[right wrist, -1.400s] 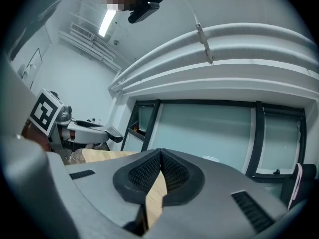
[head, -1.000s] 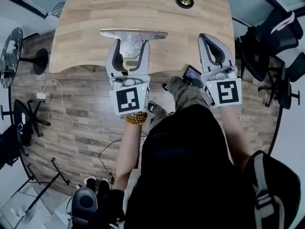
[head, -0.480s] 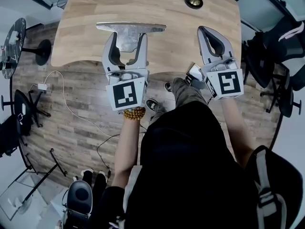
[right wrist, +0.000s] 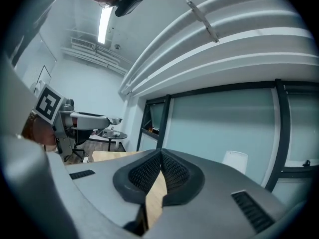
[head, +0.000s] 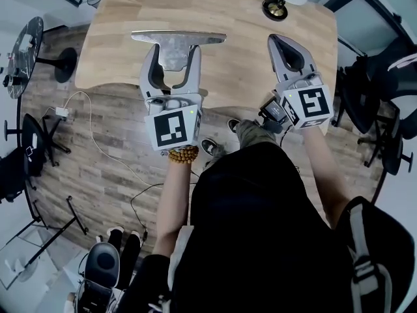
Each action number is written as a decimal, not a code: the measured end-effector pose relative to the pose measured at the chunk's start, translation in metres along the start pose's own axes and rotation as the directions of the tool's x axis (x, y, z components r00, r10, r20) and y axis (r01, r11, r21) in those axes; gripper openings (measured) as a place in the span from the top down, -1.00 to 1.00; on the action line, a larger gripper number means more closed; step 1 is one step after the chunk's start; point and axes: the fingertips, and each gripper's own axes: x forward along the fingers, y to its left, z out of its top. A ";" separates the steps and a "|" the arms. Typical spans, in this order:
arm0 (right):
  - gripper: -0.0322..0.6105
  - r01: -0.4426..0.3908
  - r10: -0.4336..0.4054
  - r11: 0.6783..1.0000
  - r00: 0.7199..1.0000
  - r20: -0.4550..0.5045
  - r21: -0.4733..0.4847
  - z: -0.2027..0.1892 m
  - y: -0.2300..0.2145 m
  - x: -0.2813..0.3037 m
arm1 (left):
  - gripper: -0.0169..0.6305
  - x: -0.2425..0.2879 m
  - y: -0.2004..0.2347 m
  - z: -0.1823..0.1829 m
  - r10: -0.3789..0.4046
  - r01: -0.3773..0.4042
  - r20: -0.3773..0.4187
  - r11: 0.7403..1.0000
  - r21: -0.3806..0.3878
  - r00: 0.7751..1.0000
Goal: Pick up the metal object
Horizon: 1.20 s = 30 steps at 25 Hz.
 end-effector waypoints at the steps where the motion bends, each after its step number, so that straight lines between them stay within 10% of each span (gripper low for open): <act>1: 0.89 -0.011 0.011 1.000 1.000 0.003 0.001 0.001 0.001 0.004 | 0.01 0.001 0.001 0.000 0.004 -0.004 0.002 1.000 0.003 1.000; 30: 0.89 -0.130 0.130 0.991 0.991 0.037 0.018 -0.006 -0.001 0.037 | 0.01 0.027 0.009 -0.008 0.082 -0.080 -0.019 0.995 0.059 0.996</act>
